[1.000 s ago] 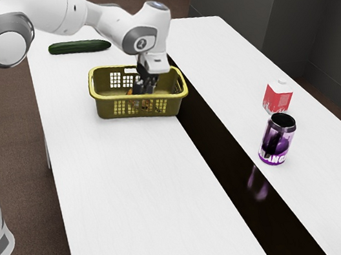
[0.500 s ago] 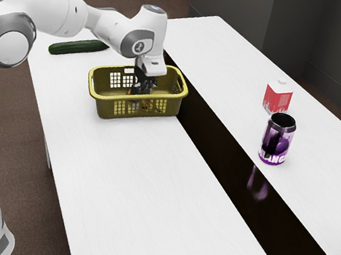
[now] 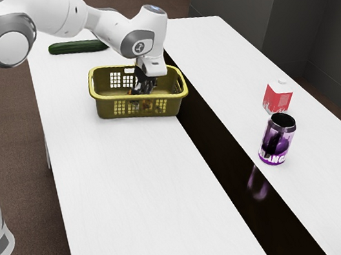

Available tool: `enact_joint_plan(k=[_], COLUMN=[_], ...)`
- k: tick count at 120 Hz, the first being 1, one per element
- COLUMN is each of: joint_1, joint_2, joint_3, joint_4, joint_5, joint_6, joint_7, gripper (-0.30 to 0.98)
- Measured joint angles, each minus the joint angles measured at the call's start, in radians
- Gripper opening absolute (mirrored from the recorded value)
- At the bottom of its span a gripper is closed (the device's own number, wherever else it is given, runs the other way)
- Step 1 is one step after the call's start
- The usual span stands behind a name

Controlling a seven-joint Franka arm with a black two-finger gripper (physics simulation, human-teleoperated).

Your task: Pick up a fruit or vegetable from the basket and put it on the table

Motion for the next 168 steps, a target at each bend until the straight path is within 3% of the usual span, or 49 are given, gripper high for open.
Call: enact_joint_plan(k=[57, 110, 168], joint_1=[0.001, 0.003, 0.016], joint_2=[-0.007, -0.066, -0.14], joint_3=[-0.04, -0.103, -0.237], joint_4=[0.016, 0.13, 0.218], joint_5=[0.002, 0.049, 0.119], joint_6=[-0.012, -0.131, -0.274], joint_7=[-0.005, -0.025, -0.074], gripper=[0.13, 0.12, 0.11])
